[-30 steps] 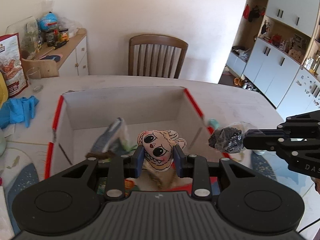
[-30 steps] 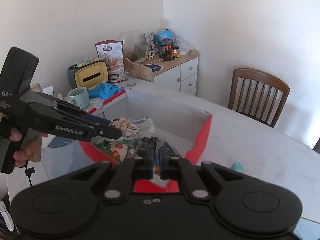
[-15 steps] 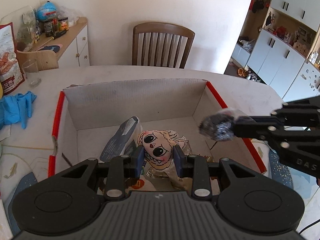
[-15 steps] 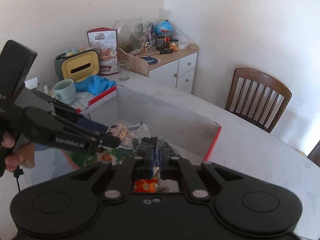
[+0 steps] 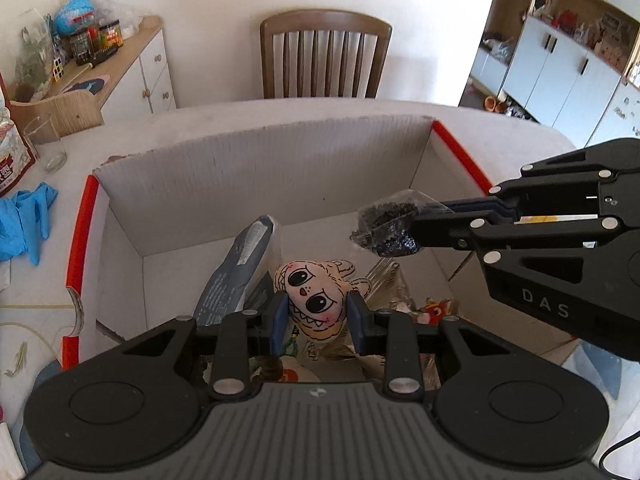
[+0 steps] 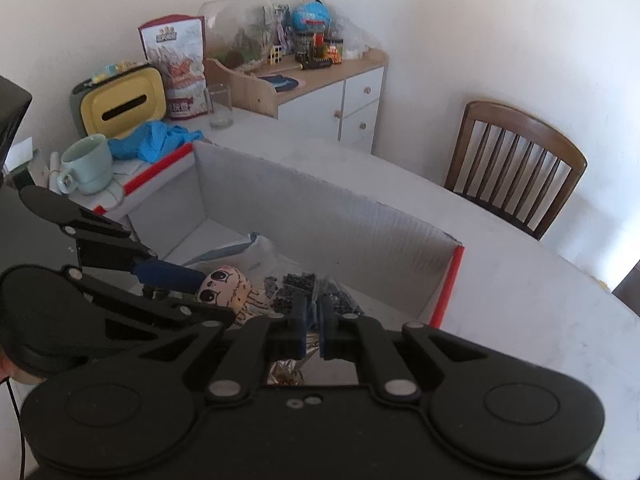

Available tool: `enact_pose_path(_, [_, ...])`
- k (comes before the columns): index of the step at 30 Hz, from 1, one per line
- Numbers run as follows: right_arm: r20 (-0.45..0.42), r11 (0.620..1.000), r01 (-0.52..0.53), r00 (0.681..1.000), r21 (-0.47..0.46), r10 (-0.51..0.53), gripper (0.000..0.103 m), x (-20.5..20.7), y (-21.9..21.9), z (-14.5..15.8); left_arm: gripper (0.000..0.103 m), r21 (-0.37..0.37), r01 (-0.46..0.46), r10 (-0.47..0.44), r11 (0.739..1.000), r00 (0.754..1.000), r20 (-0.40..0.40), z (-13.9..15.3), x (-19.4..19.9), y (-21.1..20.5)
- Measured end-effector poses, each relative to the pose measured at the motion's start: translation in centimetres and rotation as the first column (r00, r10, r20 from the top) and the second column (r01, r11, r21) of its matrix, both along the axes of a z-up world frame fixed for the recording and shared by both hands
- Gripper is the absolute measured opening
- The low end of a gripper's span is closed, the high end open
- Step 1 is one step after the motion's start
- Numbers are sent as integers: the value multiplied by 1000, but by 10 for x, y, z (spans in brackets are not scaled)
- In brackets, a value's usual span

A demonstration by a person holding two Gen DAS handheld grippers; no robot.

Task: Organize objects
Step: 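Carry the face pouch with the left tool while the right tool carries the dark bag over the box, then release the face pouch with the left tool while the right tool drops the dark bag in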

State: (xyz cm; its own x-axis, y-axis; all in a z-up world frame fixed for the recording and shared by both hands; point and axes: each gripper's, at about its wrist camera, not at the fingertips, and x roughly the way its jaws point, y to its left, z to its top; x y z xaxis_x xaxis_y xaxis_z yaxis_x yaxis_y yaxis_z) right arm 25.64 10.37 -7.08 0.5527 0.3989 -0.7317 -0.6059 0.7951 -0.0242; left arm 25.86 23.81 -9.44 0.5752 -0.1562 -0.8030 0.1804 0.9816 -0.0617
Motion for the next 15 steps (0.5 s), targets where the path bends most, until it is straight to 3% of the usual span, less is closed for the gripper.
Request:
enact_pose_path(10, [-60,1000,2,998,-20,-4,5,8,3,-13,31,7,25,-25,1000,996,-81,-14,9,-2])
enact_pose_path(15, [-83,1000,7,997,-19,-9,13,9,2,-14,31,12,33,-32,999,995,-93,-16,10,-3])
